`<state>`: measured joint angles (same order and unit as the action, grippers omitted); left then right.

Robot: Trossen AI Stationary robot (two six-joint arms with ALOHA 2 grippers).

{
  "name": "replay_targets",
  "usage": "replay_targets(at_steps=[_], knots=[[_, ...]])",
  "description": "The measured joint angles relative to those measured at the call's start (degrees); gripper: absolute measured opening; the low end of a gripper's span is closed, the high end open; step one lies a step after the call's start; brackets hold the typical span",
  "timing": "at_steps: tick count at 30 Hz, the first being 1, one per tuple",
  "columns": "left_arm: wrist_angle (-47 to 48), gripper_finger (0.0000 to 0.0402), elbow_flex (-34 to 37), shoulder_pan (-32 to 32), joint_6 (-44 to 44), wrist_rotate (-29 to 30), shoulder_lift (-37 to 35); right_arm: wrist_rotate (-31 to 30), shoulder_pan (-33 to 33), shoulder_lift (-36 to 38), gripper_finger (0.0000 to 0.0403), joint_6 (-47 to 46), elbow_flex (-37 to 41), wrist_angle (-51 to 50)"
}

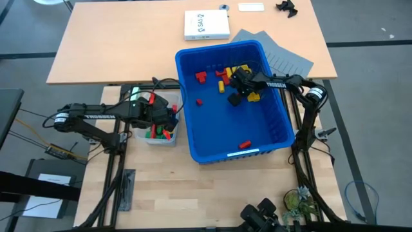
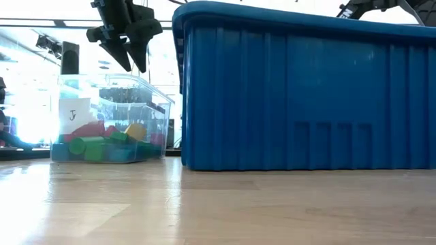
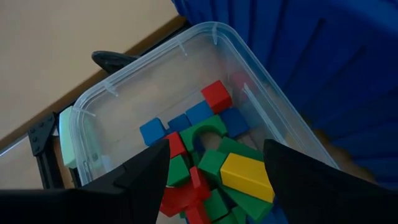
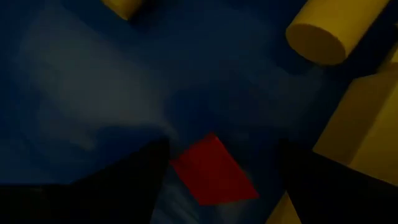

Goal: Sort blocks
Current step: Put the red block into the transparent bin

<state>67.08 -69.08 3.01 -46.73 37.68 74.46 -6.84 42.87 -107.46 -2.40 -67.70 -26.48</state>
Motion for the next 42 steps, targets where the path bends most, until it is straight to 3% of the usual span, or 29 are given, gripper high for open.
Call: replay_targets(at_steps=[9,21,27,42], knots=[[0.0,0.0268,0.0,0.0,1.0,0.0,0.0,0.5,0.0,0.0,0.0287,-2.6,0.6,0.4],[-0.2,0.0268,0.0,0.0,1.3,0.0,0.0,1.0,0.0,-0.1,0.0137,-3.1,0.7,0.9],[-0.3,0.0268,0.0,0.0,1.7,0.0,0.0,0.6,0.0,-0.2,0.0089,-0.4,0.7,1.9],[-0.3,0.0268,0.0,0.0,3.6,0.0,0.0,0.4,-0.1,-0.3,0.0065,3.8,-1.6,1.5]])
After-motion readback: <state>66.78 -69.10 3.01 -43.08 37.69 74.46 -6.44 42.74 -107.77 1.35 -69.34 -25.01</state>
